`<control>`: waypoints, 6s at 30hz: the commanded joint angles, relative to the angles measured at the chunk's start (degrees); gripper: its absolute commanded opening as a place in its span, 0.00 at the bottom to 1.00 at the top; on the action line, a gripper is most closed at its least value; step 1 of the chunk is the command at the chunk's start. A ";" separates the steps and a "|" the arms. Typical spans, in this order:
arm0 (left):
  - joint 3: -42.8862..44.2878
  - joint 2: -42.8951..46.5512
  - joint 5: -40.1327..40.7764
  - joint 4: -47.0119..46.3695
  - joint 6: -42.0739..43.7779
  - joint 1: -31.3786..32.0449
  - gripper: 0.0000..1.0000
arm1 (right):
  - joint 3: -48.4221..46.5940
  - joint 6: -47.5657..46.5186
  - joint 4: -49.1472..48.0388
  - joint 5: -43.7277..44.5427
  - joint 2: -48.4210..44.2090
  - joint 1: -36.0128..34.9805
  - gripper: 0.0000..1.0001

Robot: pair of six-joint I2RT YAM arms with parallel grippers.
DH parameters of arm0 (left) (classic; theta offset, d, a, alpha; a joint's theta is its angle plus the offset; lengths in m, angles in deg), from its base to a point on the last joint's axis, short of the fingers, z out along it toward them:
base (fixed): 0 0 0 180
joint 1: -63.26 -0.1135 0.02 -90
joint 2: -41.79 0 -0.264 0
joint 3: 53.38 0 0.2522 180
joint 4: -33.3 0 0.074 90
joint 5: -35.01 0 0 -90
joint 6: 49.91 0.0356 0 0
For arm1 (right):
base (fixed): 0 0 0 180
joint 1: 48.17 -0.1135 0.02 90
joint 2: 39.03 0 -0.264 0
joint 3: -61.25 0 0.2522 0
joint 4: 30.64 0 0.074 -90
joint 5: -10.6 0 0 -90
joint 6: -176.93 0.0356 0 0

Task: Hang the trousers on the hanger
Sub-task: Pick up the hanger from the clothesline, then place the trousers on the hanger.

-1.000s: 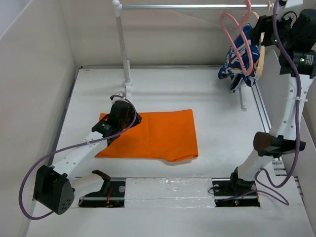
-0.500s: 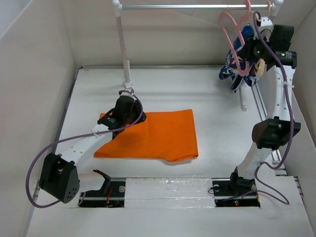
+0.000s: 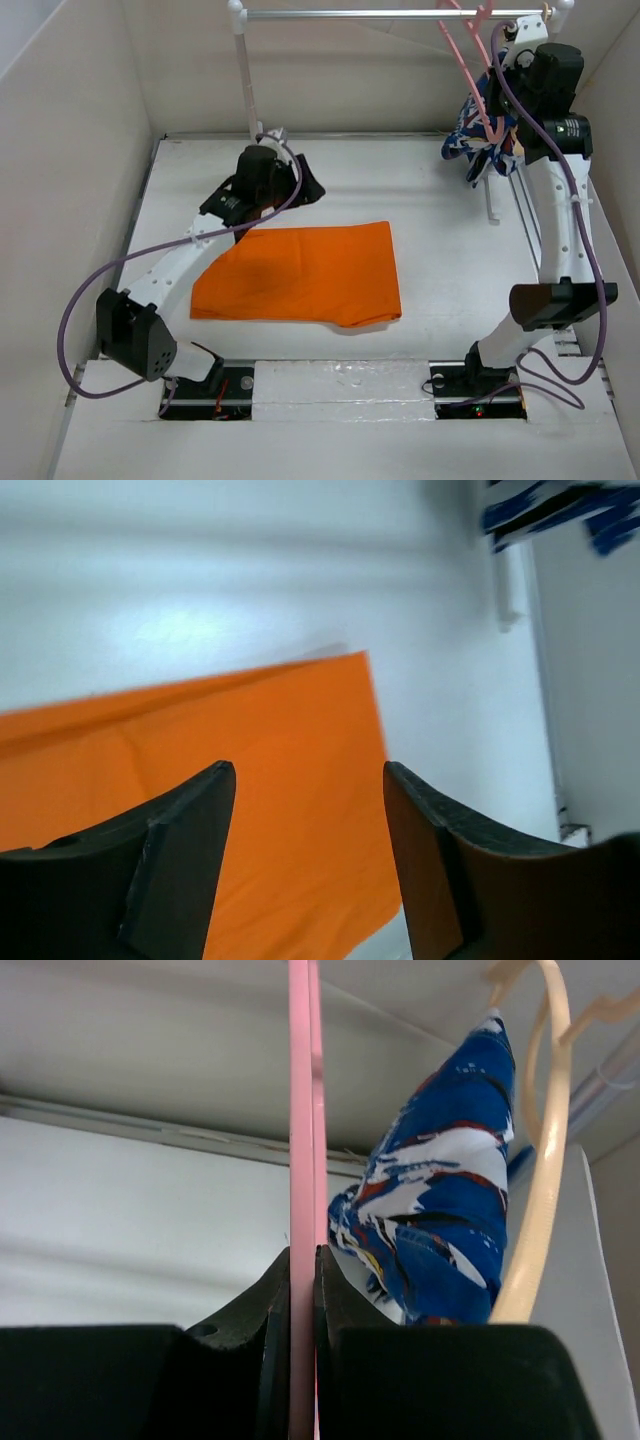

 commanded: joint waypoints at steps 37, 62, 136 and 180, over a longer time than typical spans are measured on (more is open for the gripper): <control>52.33 -38.76 -9.48 -15.81 -19.63 18.11 0.67 | 51.22 6.42 -6.06 6.65 -35.37 -15.51 0.00; 10.41 -26.97 -11.67 -45.72 -32.10 22.06 0.00 | 54.83 6.51 12.58 -3.86 -46.79 -15.86 0.71; -15.47 -3.59 19.85 -10.17 -18.21 20.83 0.00 | 79.44 15.04 -19.15 -27.03 -27.12 13.86 0.00; 39.75 -15.37 35.25 0.50 -0.46 30.95 0.00 | 58.24 41.65 -24.39 -22.61 -39.94 -29.83 0.82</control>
